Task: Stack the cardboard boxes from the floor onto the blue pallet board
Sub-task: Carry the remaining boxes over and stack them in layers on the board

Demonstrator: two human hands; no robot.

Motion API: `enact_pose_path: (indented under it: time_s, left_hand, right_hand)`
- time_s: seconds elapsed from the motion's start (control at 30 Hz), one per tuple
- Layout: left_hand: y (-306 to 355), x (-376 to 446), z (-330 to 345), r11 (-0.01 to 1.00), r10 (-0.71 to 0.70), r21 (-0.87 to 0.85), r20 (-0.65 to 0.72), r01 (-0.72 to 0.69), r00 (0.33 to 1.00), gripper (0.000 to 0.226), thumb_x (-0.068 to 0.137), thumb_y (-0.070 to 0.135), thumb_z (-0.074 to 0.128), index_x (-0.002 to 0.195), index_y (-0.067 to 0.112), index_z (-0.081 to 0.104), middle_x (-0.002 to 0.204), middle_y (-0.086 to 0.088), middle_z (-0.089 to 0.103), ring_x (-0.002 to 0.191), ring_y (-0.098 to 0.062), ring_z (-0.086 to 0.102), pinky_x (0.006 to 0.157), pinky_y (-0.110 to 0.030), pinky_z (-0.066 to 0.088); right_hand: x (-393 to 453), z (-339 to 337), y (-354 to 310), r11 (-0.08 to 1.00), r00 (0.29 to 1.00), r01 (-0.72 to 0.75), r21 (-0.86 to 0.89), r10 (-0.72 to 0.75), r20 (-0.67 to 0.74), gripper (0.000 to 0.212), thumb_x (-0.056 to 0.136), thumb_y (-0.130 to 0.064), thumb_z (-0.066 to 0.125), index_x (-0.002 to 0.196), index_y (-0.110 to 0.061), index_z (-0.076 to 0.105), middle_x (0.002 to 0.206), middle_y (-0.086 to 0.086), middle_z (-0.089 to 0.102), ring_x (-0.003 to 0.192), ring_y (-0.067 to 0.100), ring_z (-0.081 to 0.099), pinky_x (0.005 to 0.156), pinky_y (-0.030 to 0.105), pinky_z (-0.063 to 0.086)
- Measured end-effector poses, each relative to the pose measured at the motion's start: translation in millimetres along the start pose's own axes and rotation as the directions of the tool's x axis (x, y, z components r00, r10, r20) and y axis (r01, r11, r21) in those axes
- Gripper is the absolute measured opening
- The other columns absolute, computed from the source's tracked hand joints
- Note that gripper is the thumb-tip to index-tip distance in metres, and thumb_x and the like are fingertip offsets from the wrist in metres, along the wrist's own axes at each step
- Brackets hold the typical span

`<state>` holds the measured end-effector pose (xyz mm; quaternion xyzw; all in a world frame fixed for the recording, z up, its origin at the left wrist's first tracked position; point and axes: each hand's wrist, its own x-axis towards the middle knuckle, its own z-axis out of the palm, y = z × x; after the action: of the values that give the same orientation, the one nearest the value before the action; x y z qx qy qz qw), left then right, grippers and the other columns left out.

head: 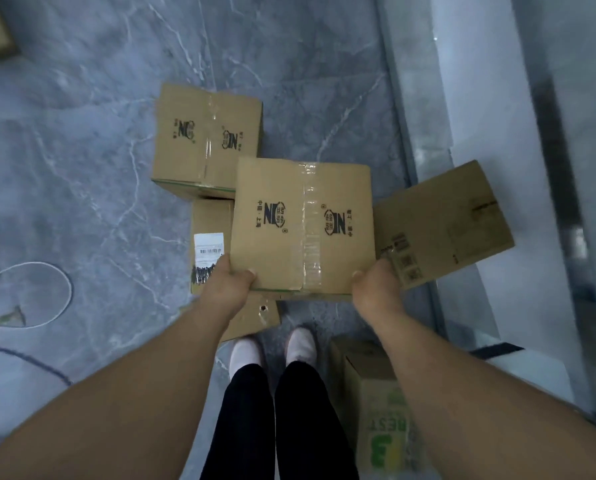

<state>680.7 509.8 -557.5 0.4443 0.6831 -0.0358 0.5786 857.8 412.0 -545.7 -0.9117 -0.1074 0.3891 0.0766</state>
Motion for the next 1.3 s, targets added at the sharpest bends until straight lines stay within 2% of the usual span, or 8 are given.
enact_pose_path:
  time_s: [0.13,0.27,0.37,0.43,0.63,0.73,0.87,1.3]
  left_hand:
    - [-3,-70,-35,0.999,-0.013,-0.032,-0.012,0.013,1.000,0.047,0.092,0.017,0.052,0.137,0.016,0.038,0.125,-0.009,0.055,0.109,-0.027,0.054,0.098,-0.034,0.041]
    - [-14,-130,-67,0.991,-0.049,-0.127,-0.090,0.037,0.995,0.042,0.091,0.015,0.053,0.132,0.012,0.043,0.121,-0.014,0.057,0.089,-0.025,0.057,0.076,-0.020,0.049]
    - [-27,-170,-92,0.974,-0.103,-0.215,-0.160,0.067,0.982,0.043,0.091,0.017,0.053,0.132,0.011,0.042,0.124,-0.013,0.056,0.111,-0.029,0.053,0.096,-0.035,0.043]
    - [-37,-195,-108,0.958,-0.130,-0.278,-0.212,0.067,0.969,0.042,0.091,0.017,0.053,0.131,0.010,0.042,0.125,-0.012,0.056,0.110,-0.028,0.053,0.097,-0.036,0.042]
    - [-76,-267,-155,0.879,-0.225,-0.477,-0.365,0.026,0.904,0.039,0.090,0.012,0.054,0.128,0.011,0.044,0.120,-0.010,0.057,0.093,-0.021,0.052,0.071,-0.025,0.041]
    - [-106,-301,-178,0.825,-0.282,-0.565,-0.419,-0.005,0.863,0.049,0.091,0.013,0.052,0.138,0.016,0.036,0.126,-0.005,0.051,0.106,-0.024,0.050,0.080,-0.026,0.039]
    - [-151,-343,-203,0.753,-0.354,-0.655,-0.480,-0.059,0.803,0.048,0.091,0.014,0.051,0.137,0.018,0.037,0.123,-0.003,0.052,0.097,-0.018,0.046,0.066,-0.023,0.038]
    - [-365,-491,-251,0.443,-0.640,-0.869,-0.479,-0.220,0.601,0.046,0.088,0.016,0.055,0.132,0.021,0.041,0.126,-0.007,0.054,0.113,-0.029,0.051,0.095,-0.036,0.043]
  right_hand:
    - [-60,-32,-11,0.993,0.996,0.092,-0.078,-0.092,0.006,0.030,0.094,-0.019,0.046,0.119,-0.003,0.042,0.117,0.015,0.058,0.104,0.031,0.056,0.073,0.028,0.037]
    - [-112,-52,-30,0.949,0.977,0.214,-0.233,-0.211,0.035,0.032,0.096,-0.020,0.044,0.119,0.001,0.041,0.118,0.018,0.058,0.105,0.034,0.057,0.072,0.029,0.039]
    - [-152,-58,-50,0.907,0.949,0.317,-0.279,-0.303,0.092,0.034,0.096,-0.021,0.043,0.121,0.002,0.039,0.122,0.022,0.056,0.111,0.036,0.054,0.081,0.033,0.043]
    - [-178,-58,-62,0.879,0.924,0.382,-0.285,-0.362,0.125,0.034,0.096,-0.020,0.044,0.120,0.003,0.039,0.122,0.023,0.055,0.113,0.037,0.053,0.084,0.035,0.043]
    - [-259,-40,-88,0.753,0.820,0.572,-0.325,-0.517,0.245,0.033,0.096,-0.019,0.042,0.120,0.004,0.040,0.122,0.024,0.055,0.113,0.037,0.053,0.086,0.036,0.042]
    - [-303,-25,-98,0.653,0.739,0.673,-0.347,-0.590,0.325,0.033,0.097,-0.020,0.041,0.121,0.003,0.039,0.123,0.023,0.055,0.114,0.036,0.053,0.087,0.036,0.042]
    - [-361,3,-112,0.468,0.585,0.810,-0.352,-0.685,0.435,0.033,0.096,-0.018,0.043,0.121,0.004,0.041,0.123,0.023,0.054,0.113,0.036,0.053,0.087,0.035,0.042]
    - [-582,158,-68,-0.055,0.178,0.955,-0.292,-0.680,0.711,0.032,0.095,-0.018,0.041,0.120,0.002,0.043,0.122,0.022,0.055,0.110,0.038,0.054,0.084,0.037,0.042]
